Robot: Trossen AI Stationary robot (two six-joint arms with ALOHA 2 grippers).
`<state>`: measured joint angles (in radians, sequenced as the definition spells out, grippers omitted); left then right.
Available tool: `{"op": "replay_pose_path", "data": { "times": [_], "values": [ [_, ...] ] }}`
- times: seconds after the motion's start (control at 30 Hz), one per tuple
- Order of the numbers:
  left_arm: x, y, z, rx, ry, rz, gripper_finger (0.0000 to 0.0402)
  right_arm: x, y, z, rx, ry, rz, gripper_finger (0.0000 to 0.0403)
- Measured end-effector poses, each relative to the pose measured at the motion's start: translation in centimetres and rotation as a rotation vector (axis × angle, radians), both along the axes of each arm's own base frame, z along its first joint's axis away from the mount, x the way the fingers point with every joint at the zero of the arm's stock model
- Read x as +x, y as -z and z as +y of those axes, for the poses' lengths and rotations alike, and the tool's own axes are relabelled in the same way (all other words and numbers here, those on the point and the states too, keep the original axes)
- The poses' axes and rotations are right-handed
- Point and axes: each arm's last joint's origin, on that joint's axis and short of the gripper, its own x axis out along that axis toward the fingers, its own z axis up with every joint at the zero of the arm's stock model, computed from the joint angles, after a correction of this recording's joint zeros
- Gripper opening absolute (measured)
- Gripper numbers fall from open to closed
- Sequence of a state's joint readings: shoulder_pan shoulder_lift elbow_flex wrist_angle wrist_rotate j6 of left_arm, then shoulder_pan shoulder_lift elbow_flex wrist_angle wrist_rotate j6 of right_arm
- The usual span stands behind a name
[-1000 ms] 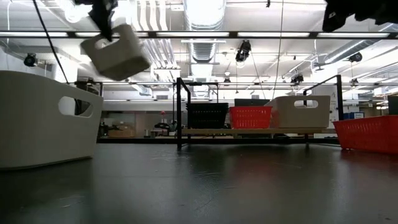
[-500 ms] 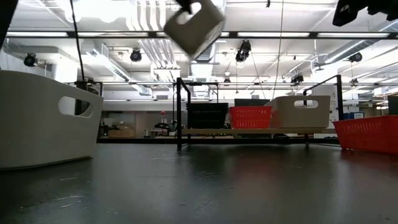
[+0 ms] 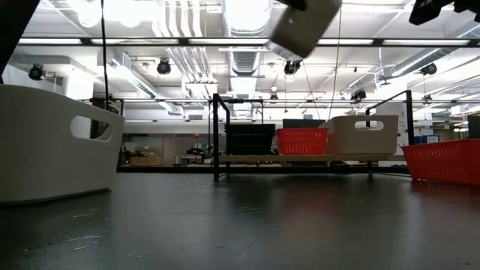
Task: Stack baskets on shelf by color
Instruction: Stack the top white bin into the top of the white bin on the shelf
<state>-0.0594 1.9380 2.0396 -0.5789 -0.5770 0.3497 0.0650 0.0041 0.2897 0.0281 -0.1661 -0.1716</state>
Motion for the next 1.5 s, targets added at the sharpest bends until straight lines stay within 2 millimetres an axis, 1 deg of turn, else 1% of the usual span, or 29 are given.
{"op": "replay_pose_path", "data": {
  "times": [0.27, 0.33, 0.43, 0.57, 0.73, 0.87, 1.0, 1.2, 1.33, 1.5],
  "values": [
    [2.5, 1.6, 1.1, -0.011, 0.001, -0.078, 0.0000, 0.0, -0.1, 0.0, -0.029, 0.007, -0.015, 0.0034],
    [3.3, 2.3, 1.6, -0.018, 0.003, -0.102, 0.0000, 0.0, -0.1, 0.0, -0.035, 0.010, -0.022, 0.0034],
    [4.5, 3.8, 2.5, -0.020, -0.015, -0.108, 0.0000, -0.1, -0.2, 0.0, -0.045, 0.014, -0.032, 0.0034],
    [5.7, 5.6, 3.5, -0.020, -0.033, -0.102, 0.0000, -0.1, -0.3, 0.0, -0.056, 0.019, -0.042, 0.0034],
    [6.4, 6.7, 4.0, -0.021, -0.043, -0.097, 0.0000, -0.4, -0.8, 0.0, -0.065, 0.024, -0.063, 0.0034],
    [6.7, 6.6, 4.5, -0.030, -0.030, -0.147, 0.0000, -0.4, -0.8, 0.0, -0.067, 0.025, -0.063, 0.0034],
    [6.9, 6.6, 5.2, -0.058, 0.020, -0.201, 0.0000, -0.4, -0.8, 0.0, -0.081, 0.030, -0.066, 0.0034],
    [6.9, 7.6, 6.3, -0.108, 0.019, -0.218, 0.0000, -0.4, -0.8, 0.0, -0.090, 0.034, -0.070, 0.0034],
    [7.3, 7.8, 6.5, -0.108, 0.111, -0.299, 0.0000, -0.4, -0.8, 0.0, -0.091, 0.034, -0.069, 0.0034],
    [7.3, 9.0, 7.2, -0.079, 0.125, -0.336, 0.0000, -0.4, -0.8, 0.0, -0.090, 0.033, -0.069, 0.0034]
  ]
}}
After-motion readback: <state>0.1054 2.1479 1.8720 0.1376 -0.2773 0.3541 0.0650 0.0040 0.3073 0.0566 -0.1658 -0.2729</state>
